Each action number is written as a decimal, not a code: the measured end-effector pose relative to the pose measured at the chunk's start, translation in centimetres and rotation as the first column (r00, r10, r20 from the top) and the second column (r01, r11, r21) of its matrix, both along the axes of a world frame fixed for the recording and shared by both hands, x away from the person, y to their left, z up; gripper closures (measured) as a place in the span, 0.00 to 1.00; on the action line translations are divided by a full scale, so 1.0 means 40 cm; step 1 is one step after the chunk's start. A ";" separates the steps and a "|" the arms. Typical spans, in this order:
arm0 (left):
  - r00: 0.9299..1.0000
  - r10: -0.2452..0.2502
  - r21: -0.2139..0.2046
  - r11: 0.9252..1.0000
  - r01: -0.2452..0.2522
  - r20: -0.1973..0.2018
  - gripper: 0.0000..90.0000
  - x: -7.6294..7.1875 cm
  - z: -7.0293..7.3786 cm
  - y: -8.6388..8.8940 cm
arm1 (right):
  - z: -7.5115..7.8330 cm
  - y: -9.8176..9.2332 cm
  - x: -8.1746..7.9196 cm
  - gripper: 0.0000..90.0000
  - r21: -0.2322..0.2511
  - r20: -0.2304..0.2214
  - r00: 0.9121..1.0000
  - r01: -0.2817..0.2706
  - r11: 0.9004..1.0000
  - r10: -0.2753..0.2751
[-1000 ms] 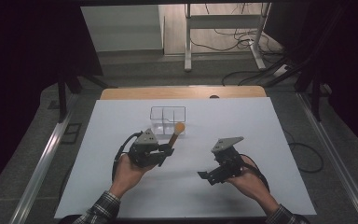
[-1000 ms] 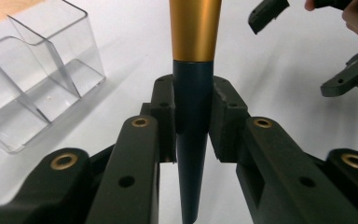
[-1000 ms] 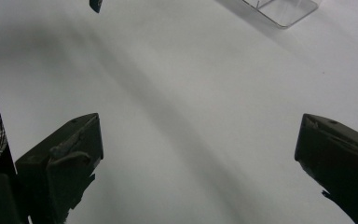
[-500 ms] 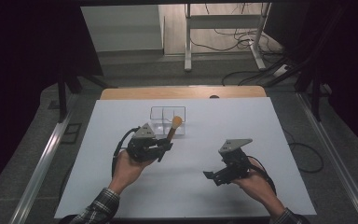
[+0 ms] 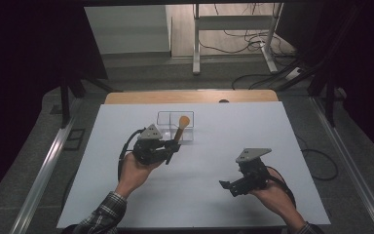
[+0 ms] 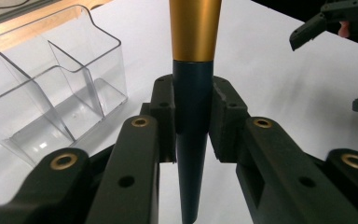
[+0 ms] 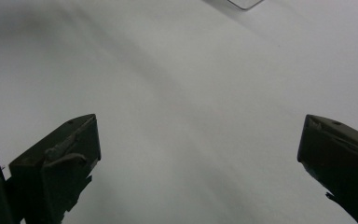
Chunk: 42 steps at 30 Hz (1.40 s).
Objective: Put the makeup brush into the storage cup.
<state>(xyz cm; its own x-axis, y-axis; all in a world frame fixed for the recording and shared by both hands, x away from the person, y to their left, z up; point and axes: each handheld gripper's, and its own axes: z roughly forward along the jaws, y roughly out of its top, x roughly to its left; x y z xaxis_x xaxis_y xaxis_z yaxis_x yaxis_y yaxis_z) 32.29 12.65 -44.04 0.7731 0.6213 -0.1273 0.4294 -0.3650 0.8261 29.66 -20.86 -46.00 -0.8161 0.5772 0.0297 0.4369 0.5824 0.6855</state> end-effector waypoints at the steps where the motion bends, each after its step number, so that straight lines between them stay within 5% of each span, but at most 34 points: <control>1: 1.000 0.001 0.002 1.000 -0.001 0.000 0.82 0.001 0.001 0.001 | 0.000 -0.003 -0.002 0.00 -0.002 0.001 1.000 0.003 1.000 -0.003; 42: 0.998 0.057 -0.061 0.997 -0.057 0.003 0.82 0.095 0.022 -0.006 | -0.018 -0.142 -0.039 0.00 -0.029 0.007 0.988 0.157 0.987 -0.157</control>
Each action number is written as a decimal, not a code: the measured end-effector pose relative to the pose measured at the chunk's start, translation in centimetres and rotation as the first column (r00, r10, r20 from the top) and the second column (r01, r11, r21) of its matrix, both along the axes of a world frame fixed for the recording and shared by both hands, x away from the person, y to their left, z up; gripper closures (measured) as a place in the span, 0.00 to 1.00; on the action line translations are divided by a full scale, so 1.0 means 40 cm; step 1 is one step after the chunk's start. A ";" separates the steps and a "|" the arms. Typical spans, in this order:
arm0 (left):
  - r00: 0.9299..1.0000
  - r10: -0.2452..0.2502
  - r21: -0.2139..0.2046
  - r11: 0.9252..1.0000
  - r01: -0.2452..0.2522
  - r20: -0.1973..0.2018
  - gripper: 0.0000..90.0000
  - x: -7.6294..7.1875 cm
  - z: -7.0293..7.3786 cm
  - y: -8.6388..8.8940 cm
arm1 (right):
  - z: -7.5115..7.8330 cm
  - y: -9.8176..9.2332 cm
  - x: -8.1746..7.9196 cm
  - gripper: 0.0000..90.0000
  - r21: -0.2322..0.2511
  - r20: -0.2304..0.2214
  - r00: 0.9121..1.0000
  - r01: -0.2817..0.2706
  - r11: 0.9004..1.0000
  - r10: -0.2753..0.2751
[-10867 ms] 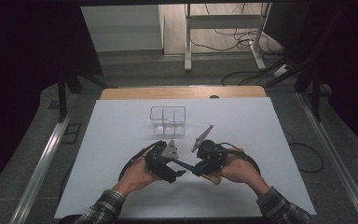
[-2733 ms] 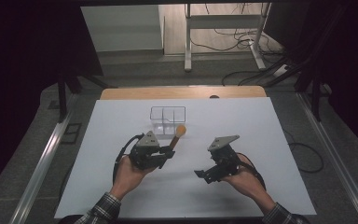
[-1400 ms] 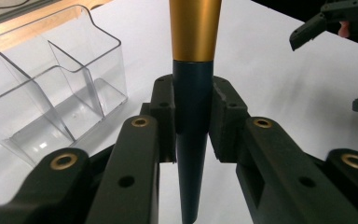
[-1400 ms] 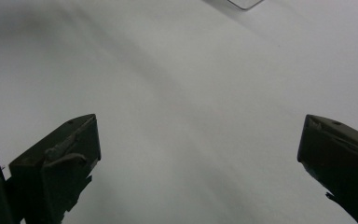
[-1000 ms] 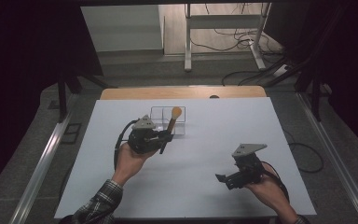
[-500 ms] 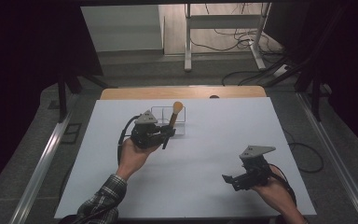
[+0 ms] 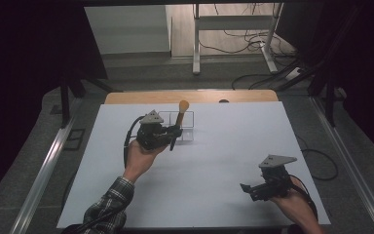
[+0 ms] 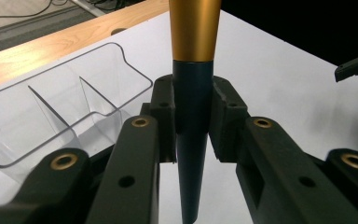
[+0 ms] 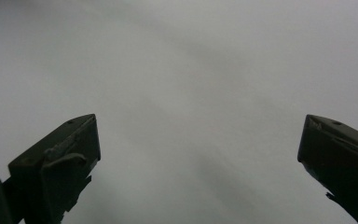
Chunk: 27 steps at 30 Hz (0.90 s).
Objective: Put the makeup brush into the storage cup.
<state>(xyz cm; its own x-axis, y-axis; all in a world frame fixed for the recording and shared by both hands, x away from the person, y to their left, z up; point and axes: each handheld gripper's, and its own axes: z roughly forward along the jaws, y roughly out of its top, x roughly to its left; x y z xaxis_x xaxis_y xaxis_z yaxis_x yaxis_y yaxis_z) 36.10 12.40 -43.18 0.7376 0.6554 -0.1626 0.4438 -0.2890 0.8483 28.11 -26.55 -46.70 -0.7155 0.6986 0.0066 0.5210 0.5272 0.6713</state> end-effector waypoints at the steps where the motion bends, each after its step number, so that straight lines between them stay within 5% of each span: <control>1: 1.000 -0.001 0.002 1.000 0.001 0.002 0.82 0.002 0.002 0.000 | 0.000 -0.002 -0.001 0.00 -0.002 -0.001 1.000 0.003 1.000 -0.003; 27: 0.999 0.026 -0.013 1.000 -0.026 0.029 0.82 0.063 0.033 -0.013 | -0.022 -0.086 -0.023 0.00 0.005 -0.027 0.996 0.082 0.997 -0.082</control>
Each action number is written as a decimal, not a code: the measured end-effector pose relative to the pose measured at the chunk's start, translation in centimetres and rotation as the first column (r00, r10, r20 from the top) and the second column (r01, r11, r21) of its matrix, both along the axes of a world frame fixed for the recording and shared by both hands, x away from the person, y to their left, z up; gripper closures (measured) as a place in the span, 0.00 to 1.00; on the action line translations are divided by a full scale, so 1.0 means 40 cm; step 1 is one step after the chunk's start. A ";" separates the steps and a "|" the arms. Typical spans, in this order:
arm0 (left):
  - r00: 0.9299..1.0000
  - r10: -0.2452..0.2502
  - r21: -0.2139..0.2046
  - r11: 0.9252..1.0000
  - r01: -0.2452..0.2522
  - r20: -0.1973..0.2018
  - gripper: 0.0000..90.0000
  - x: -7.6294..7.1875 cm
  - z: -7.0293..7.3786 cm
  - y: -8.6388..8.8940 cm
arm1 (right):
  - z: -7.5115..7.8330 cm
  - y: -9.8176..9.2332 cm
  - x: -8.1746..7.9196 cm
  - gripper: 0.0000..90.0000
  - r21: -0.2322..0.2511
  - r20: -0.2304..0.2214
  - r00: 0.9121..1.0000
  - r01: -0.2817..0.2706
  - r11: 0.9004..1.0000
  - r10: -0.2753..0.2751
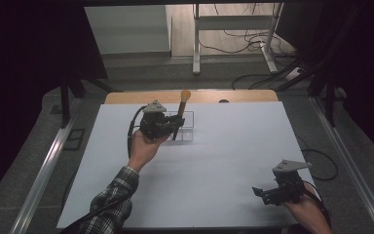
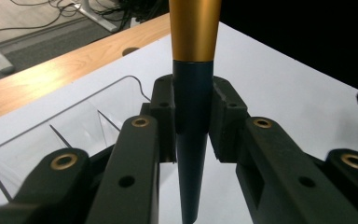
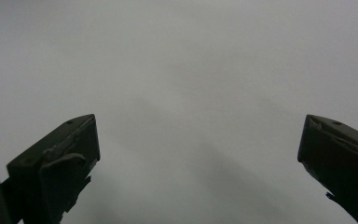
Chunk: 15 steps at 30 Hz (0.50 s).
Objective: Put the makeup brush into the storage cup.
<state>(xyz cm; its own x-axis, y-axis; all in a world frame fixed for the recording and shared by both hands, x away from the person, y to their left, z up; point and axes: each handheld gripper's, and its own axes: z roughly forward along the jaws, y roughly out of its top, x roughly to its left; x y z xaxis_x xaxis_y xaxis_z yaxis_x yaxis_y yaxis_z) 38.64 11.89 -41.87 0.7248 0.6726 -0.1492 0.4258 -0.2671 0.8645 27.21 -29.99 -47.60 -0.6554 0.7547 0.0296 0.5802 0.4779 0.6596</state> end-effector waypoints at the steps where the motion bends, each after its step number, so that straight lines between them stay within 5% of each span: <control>1: 1.000 0.001 -0.004 1.000 -0.001 0.000 0.83 0.003 0.001 0.000 | 0.000 -0.003 -0.001 0.00 -0.001 -0.003 1.000 0.000 1.000 0.000; 15: 0.999 0.042 -0.017 0.999 -0.041 0.027 0.82 0.037 0.017 0.002 | -0.003 -0.024 -0.014 0.00 0.017 0.002 1.000 0.015 1.000 -0.015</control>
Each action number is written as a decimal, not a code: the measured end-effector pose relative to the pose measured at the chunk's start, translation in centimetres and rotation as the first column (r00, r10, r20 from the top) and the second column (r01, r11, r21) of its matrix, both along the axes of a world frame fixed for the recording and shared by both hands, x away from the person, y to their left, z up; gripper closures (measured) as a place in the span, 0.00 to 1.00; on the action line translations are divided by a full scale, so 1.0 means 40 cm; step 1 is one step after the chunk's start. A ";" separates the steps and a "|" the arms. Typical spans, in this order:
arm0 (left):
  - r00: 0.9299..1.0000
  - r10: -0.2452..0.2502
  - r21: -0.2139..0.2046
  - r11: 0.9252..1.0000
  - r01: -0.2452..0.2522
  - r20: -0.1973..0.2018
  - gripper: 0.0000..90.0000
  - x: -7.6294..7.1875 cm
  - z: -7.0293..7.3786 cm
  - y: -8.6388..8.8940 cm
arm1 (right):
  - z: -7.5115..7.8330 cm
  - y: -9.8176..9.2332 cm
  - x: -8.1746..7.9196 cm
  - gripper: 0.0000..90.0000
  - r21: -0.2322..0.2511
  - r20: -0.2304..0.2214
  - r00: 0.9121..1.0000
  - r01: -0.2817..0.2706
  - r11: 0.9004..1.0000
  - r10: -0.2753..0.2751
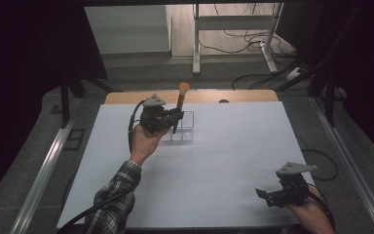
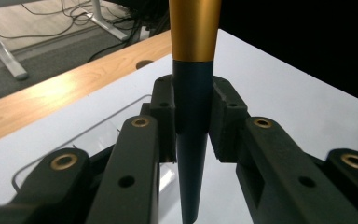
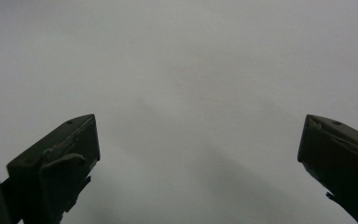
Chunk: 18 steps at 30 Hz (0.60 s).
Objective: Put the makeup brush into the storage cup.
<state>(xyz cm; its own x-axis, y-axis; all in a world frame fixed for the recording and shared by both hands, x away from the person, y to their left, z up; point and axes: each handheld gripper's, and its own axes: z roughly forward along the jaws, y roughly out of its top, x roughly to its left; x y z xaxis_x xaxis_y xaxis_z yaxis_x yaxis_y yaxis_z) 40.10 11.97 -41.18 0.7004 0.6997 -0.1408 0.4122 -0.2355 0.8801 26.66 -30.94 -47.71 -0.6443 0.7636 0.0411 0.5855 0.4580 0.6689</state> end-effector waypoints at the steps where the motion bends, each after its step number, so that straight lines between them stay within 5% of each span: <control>1: 1.000 -0.002 0.006 1.000 0.002 0.002 0.82 0.002 0.002 0.000 | 0.000 -0.001 0.000 0.00 -0.002 0.000 1.000 0.000 1.000 0.000; 18: 0.999 0.033 0.000 0.999 -0.033 0.034 0.82 0.048 0.005 -0.032 | -0.003 -0.003 -0.001 0.00 -0.013 0.001 1.000 -0.008 1.000 0.008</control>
